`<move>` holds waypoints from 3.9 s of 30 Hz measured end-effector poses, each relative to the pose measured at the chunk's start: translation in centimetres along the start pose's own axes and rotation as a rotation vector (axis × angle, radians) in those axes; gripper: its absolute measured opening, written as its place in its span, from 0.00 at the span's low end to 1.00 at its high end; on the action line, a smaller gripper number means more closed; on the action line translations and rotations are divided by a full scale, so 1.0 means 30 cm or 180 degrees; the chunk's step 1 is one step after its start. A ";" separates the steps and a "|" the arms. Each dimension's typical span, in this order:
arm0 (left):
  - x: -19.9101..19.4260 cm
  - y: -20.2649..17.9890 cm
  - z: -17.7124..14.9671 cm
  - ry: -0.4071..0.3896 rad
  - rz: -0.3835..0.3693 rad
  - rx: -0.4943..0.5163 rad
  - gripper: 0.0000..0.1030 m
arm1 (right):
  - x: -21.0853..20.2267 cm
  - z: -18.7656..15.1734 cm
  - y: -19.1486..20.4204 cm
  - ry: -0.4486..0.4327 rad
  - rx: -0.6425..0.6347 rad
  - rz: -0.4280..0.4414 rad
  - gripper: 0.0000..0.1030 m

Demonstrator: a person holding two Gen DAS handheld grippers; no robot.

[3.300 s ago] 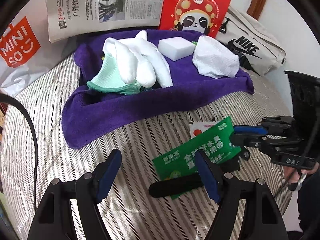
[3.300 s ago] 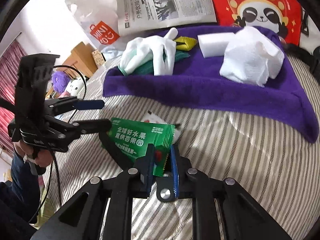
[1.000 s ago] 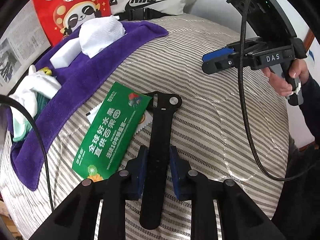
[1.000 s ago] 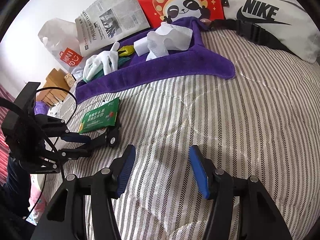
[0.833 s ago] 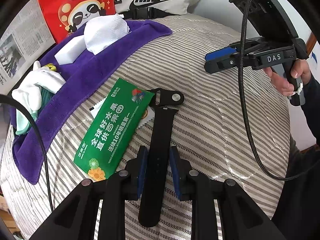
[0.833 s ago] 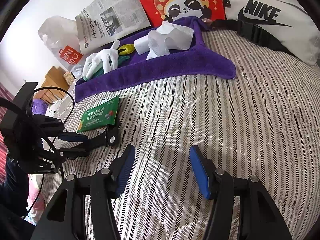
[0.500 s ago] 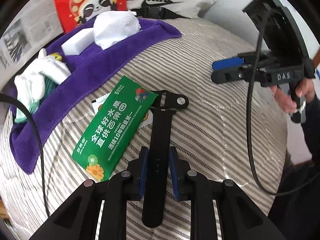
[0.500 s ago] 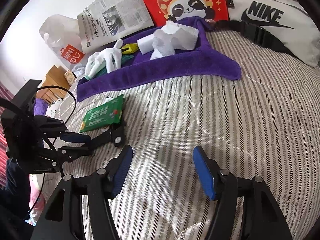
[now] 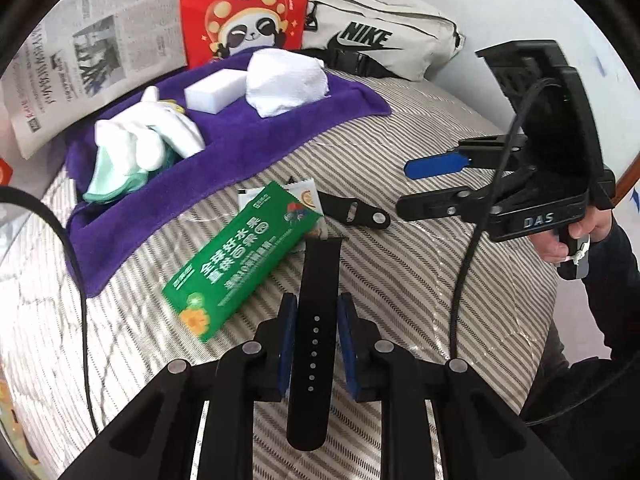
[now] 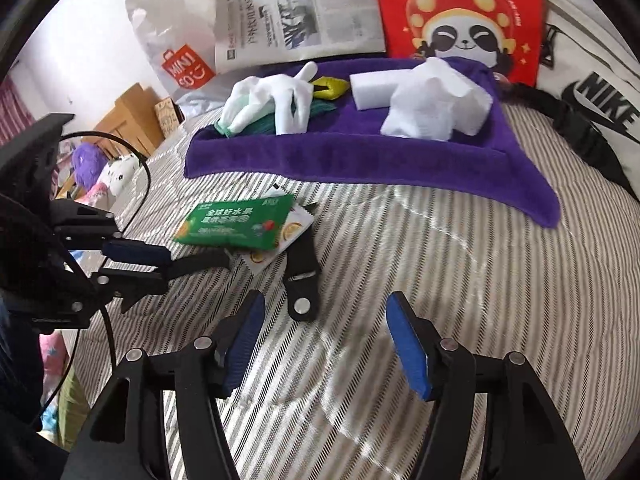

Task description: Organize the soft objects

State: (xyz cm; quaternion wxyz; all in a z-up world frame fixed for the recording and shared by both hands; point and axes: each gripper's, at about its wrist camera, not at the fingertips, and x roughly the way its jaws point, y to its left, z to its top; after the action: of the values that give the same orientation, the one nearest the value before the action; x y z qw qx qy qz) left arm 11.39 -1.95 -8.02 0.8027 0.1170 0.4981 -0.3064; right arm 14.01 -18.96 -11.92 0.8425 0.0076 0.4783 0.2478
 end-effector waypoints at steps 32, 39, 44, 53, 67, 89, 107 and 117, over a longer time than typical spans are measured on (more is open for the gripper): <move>-0.046 0.201 -0.064 -0.0234 0.0274 -0.0565 0.19 | 0.060 0.011 0.029 0.0171 -0.0331 -0.0870 0.26; -0.026 0.205 -0.032 -0.0277 0.0254 -0.0591 0.19 | 0.006 -0.027 -0.060 0.0196 0.0024 -0.0965 0.27; -0.013 0.203 -0.026 -0.0260 0.0231 -0.0615 0.19 | 0.012 -0.016 -0.074 0.0166 0.0107 -0.0927 0.28; -0.011 0.199 -0.022 -0.0232 0.0249 -0.0624 0.19 | 0.049 0.025 -0.076 0.0108 0.0088 -0.0925 0.28; -0.016 0.192 -0.020 -0.0229 0.0243 -0.0636 0.19 | 0.035 0.015 -0.095 0.0158 0.0234 -0.0812 0.21; -0.043 0.195 0.031 -0.0284 0.0295 -0.0684 0.19 | -0.006 0.051 -0.066 0.0049 0.0223 -0.0703 0.20; -0.075 0.224 0.089 -0.0420 0.0355 -0.0732 0.19 | -0.037 0.160 -0.045 -0.0025 0.0201 -0.0623 0.20; -0.103 0.266 0.144 -0.0486 0.0396 -0.0718 0.19 | -0.037 0.252 -0.025 -0.0076 0.0155 -0.0578 0.20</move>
State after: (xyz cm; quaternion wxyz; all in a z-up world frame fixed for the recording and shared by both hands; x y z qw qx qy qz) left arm 18.41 3.33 -4.21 0.8638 0.0331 0.4586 -0.2062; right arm 19.98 -18.40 -7.10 0.8667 -0.0123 0.4727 0.1586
